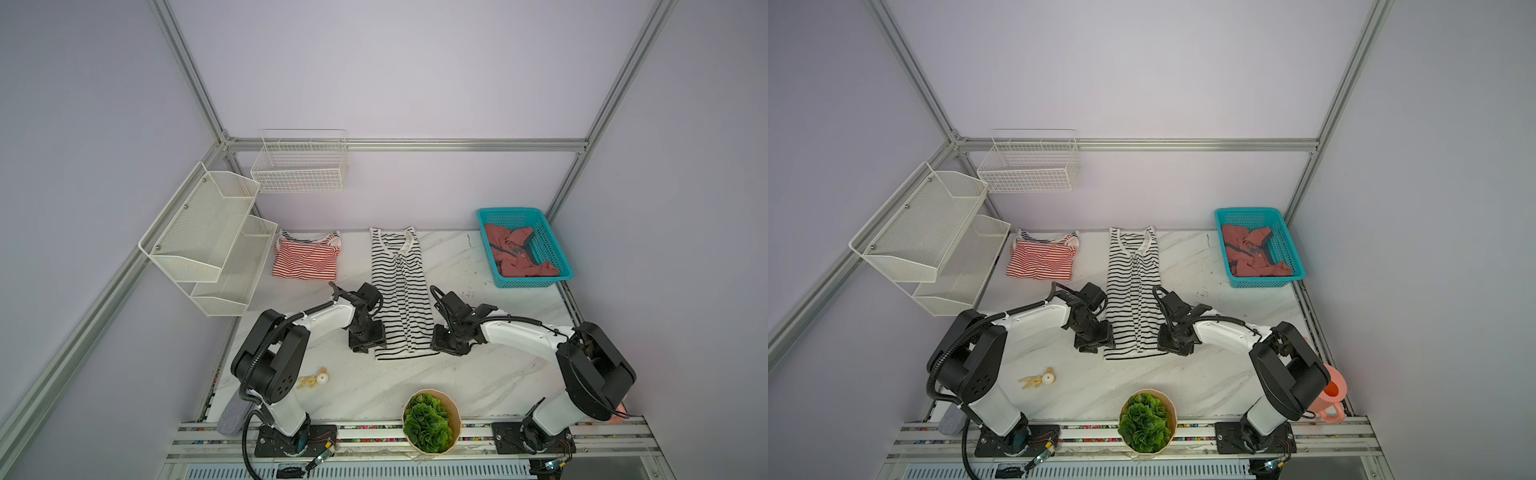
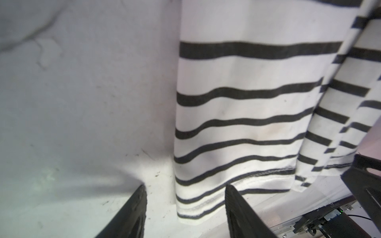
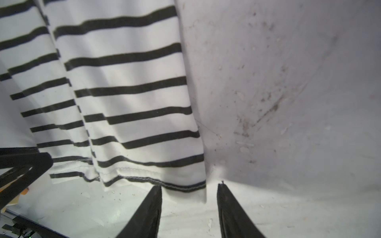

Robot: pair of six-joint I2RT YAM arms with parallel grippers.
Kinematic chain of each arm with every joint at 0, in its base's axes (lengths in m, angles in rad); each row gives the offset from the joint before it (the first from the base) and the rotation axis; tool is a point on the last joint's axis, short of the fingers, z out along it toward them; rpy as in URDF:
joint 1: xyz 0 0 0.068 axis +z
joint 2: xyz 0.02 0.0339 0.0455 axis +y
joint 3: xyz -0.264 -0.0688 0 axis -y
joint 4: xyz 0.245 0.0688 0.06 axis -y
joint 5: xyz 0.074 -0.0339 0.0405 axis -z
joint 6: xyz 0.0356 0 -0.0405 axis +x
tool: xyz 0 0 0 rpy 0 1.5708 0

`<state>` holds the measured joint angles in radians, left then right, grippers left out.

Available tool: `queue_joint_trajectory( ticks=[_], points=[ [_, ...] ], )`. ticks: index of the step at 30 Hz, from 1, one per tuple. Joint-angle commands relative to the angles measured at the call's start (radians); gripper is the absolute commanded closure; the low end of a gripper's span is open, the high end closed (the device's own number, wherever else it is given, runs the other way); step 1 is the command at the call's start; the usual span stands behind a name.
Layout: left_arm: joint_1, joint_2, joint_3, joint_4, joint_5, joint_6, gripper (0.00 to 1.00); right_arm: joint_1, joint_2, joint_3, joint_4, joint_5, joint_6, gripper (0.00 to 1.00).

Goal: Fold and stack tank tops
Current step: Fold the tank top at the top-center of the table.

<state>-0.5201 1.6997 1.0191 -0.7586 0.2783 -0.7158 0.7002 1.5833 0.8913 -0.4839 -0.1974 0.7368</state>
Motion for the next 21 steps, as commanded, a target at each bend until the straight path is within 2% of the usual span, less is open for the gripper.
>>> queue_joint_trajectory(
  ticks=[1,6,16,21],
  points=[
    [-0.002,-0.004,-0.044,0.016,0.021,-0.014,0.4,-0.005,0.018,-0.017,-0.011,0.027,0.018,0.52],
    [-0.001,0.0,-0.056,0.023,0.026,-0.02,0.41,-0.007,0.032,-0.031,0.002,0.037,0.006,0.55],
    [-0.008,-0.014,-0.089,0.04,0.052,-0.04,0.49,-0.008,0.033,-0.044,0.04,0.025,0.009,0.8],
    [-0.017,-0.017,-0.106,0.048,0.059,-0.051,0.57,-0.008,0.026,-0.058,0.069,0.005,0.011,0.89]
  ],
)
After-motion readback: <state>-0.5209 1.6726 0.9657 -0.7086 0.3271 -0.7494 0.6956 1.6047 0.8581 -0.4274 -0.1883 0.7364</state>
